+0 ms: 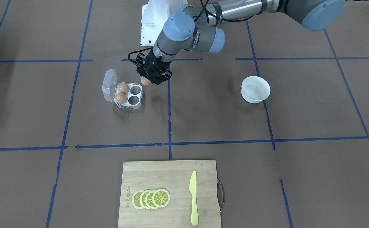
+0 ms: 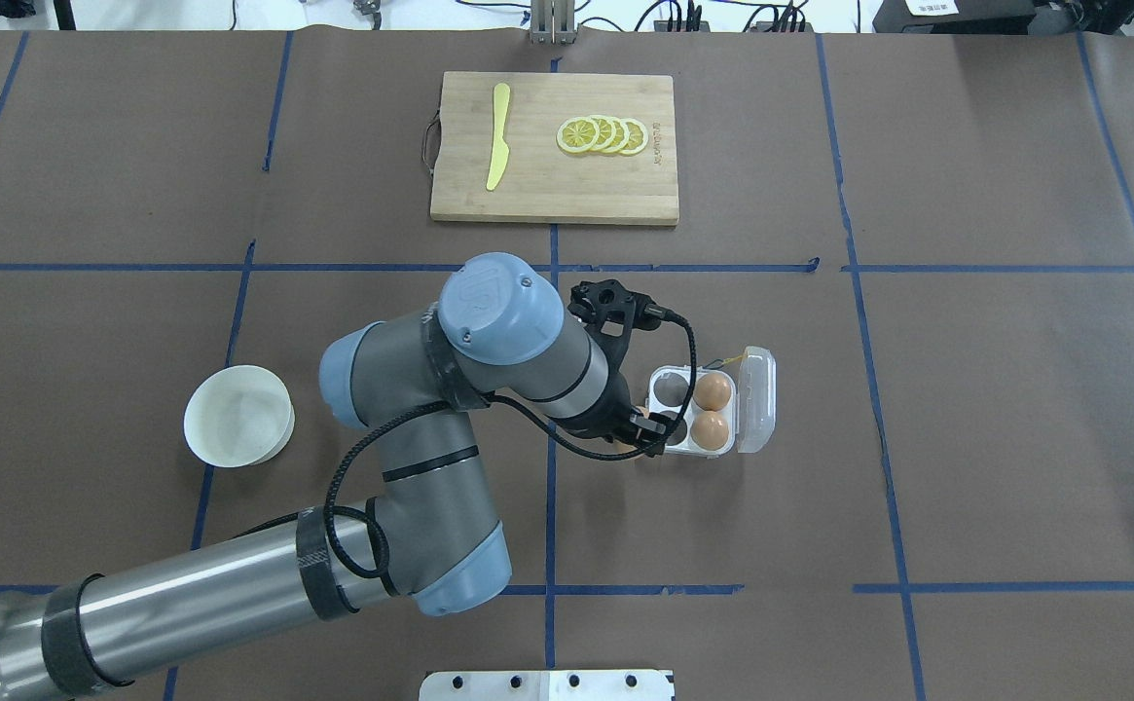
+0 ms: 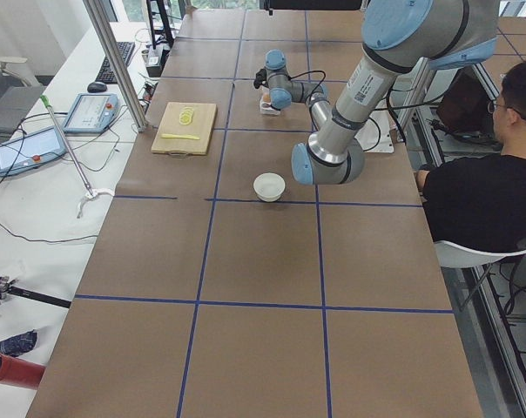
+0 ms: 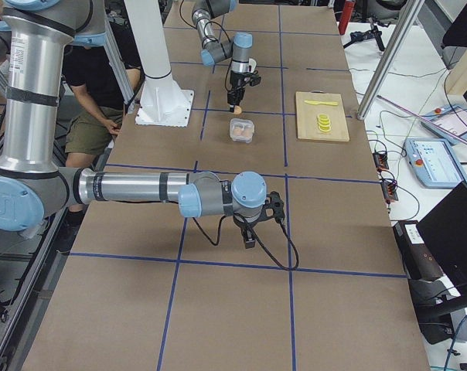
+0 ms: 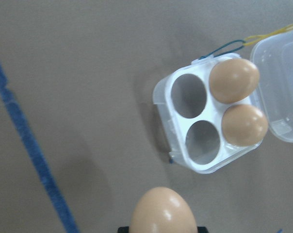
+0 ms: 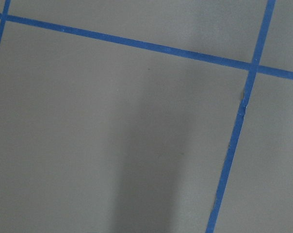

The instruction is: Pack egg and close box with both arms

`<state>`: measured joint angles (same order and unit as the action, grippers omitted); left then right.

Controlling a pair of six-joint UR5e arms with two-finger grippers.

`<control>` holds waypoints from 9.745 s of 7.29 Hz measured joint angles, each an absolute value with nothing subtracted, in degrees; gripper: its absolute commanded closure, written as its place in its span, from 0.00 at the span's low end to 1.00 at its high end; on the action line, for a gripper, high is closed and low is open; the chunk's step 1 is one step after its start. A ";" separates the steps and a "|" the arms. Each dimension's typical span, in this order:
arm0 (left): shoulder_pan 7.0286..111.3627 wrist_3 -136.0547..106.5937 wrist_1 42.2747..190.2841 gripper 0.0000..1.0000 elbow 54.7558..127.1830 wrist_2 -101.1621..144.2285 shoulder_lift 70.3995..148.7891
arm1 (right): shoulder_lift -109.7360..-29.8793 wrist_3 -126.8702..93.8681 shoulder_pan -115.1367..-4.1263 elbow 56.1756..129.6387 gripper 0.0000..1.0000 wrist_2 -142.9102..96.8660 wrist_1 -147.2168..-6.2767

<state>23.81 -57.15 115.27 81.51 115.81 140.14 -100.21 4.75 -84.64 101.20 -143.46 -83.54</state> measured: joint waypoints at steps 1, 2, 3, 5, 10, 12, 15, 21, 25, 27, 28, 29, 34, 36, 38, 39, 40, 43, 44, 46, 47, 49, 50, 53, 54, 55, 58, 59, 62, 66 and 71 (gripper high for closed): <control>23.37 -58.32 115.40 1.00 79.49 114.90 142.29 | -100.36 4.75 -84.64 101.20 0.00 -143.72 -83.31; 23.20 -58.84 115.46 1.00 78.00 114.24 143.82 | -100.56 4.75 -84.64 101.22 0.00 -143.87 -83.16; 23.15 -58.97 115.48 1.00 77.28 113.90 144.51 | -100.69 4.75 -84.64 101.23 0.00 -143.93 -83.09; 23.06 -58.89 115.60 1.00 76.43 112.15 145.04 | -100.78 4.75 -84.64 101.11 0.00 -143.96 -83.06; 22.94 -58.90 115.98 0.20 75.56 110.00 145.53 | -100.81 4.75 -84.64 101.09 0.00 -143.96 -83.06; 22.68 -59.01 116.01 0.11 75.44 108.60 145.57 | -100.81 4.75 -84.64 101.08 0.00 -143.96 -83.06; 22.51 -59.28 116.02 0.06 75.42 107.66 145.63 | -100.81 4.75 -84.64 101.07 0.00 -143.96 -83.06; 29.98 -50.94 109.64 0.07 88.96 113.13 135.93 | -99.05 -29.86 -71.00 101.16 0.00 -140.14 -62.63; 41.36 -34.19 107.11 0.07 95.33 117.49 126.37 | -85.24 -79.04 -40.93 101.93 0.00 -116.66 -46.38; 46.29 -25.74 106.99 0.07 96.36 118.30 122.75 | -72.26 -90.15 -32.01 102.55 0.00 -108.56 -56.41; 48.33 -22.82 106.54 0.07 96.52 119.00 122.03 | -68.11 -92.27 -29.45 103.80 0.00 -105.83 -61.69; 49.87 -20.31 105.84 0.07 96.69 119.57 121.50 | -66.07 -93.05 -28.28 105.76 0.00 -104.60 -65.30; 60.36 -2.39 105.50 0.01 100.82 126.26 106.50 | -68.98 -92.70 -37.75 117.81 0.00 -114.48 -74.32; 67.08 4.62 105.24 0.01 100.65 128.22 100.73 | -75.16 -86.40 -46.84 118.95 0.00 -123.91 -74.41; 73.06 9.89 105.13 0.01 100.46 128.68 96.07 | -83.00 -71.28 -57.06 118.66 0.00 -132.62 -74.44; 76.20 11.92 104.66 0.01 100.39 128.68 94.28 | -86.90 -62.09 -62.48 117.45 0.00 -135.44 -74.54; 78.65 12.77 103.78 0.01 100.24 128.70 92.76 | -90.27 -51.86 -67.36 115.47 0.00 -136.80 -74.72; 83.90 12.19 100.63 0.01 98.44 128.76 91.46 | -96.33 -25.70 -77.88 108.55 0.00 -137.60 -75.18; 86.65 11.93 97.15 0.01 98.02 129.15 91.50 | -97.48 -18.19 -80.86 106.04 0.00 -137.59 -75.19; 89.97 11.69 90.99 0.00 97.87 130.82 90.71 | -98.15 -8.21 -84.40 102.14 0.00 -137.27 -75.17; 90.65 11.57 89.10 0.00 97.80 131.26 89.92 | -98.29 -6.59 -85.42 101.21 0.00 -137.26 -75.46; 91.11 8.66 87.20 0.00 97.99 131.58 89.32 | -98.63 -5.81 -86.32 100.44 0.00 -137.44 -76.22; 91.15 6.74 87.15 0.00 98.10 132.11 89.28 | -98.82 -5.77 -86.43 100.37 0.00 -137.48 -76.32; 90.99 -0.40 87.41 0.00 97.97 136.23 89.29 | -98.98 -6.36 -86.44 100.04 0.00 -138.01 -76.64; 90.87 -2.16 87.68 0.00 98.01 136.84 89.30 | -98.99 -6.56 -86.41 99.95 0.00 -138.75 -76.72; 90.77 -2.85 88.25 0.00 98.08 136.83 89.19 | -99.00 -6.63 -86.40 99.95 0.00 -139.25 -76.75; 89.69 -3.17 90.56 0.00 98.41 131.58 88.75 | -98.92 -6.68 -86.40 99.95 0.00 -139.48 -76.73; 89.41 -3.12 90.96 0.00 98.45 130.83 88.47 | -98.89 -6.68 -86.40 99.97 0.00 -139.50 -76.71; 89.08 -3.02 91.32 0.00 98.75 130.83 87.71 | -98.90 -6.68 -86.39 100.33 0.00 -139.72 -76.80; 89.04 -2.79 91.04 0.00 100.09 131.11 86.96 | -97.17 -6.33 -83.23 101.12 0.00 -139.07 -81.66; 89.03 -2.64 90.89 0.00 100.42 131.13 86.11 | -96.16 -5.91 -81.54 101.73 0.00 -138.70 -84.93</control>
<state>89.03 -2.64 90.89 100.42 131.13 86.11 -96.16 -5.91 -81.54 101.73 -138.70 -84.93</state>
